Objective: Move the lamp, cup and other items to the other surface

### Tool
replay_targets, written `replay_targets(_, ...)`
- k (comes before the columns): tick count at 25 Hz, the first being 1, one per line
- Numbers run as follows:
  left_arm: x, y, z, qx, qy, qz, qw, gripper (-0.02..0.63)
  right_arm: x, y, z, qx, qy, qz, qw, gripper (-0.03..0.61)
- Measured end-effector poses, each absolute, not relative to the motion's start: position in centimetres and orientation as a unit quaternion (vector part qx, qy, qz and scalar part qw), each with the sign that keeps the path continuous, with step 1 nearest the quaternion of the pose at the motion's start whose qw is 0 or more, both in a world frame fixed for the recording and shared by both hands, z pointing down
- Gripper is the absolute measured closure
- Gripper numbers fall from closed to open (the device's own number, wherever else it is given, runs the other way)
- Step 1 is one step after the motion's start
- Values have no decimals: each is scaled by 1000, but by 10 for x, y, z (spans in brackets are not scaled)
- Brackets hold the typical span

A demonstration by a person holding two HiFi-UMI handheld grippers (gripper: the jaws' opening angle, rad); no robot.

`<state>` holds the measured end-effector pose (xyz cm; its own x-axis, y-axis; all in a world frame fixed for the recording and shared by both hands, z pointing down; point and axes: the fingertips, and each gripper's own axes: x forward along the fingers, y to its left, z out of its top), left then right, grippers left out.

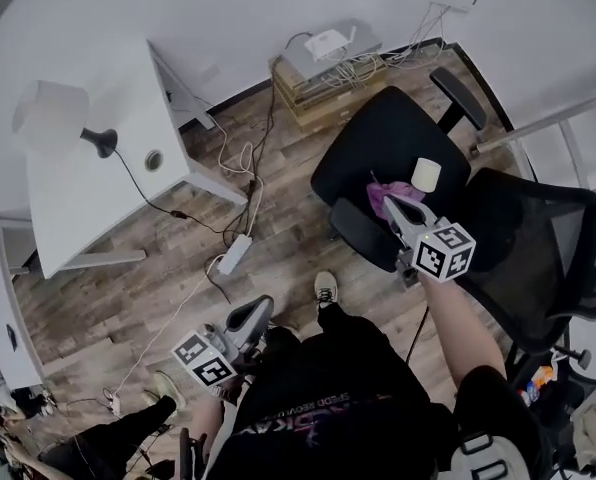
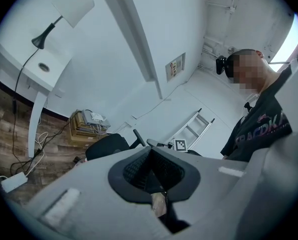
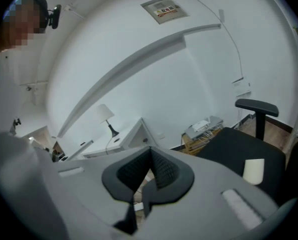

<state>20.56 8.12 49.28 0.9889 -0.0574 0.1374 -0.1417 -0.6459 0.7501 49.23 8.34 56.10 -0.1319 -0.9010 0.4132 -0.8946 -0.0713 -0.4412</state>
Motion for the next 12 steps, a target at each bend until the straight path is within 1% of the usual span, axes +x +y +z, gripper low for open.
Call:
replay_targets(6, 174, 71, 473, 913, -64, 27, 403, 617, 372, 59, 490, -552, 775, -308, -3, 580)
replay_targets(12, 113, 46, 459, 919, -93, 5, 383, 617, 197, 39, 440, -379, 890, -247, -48, 579)
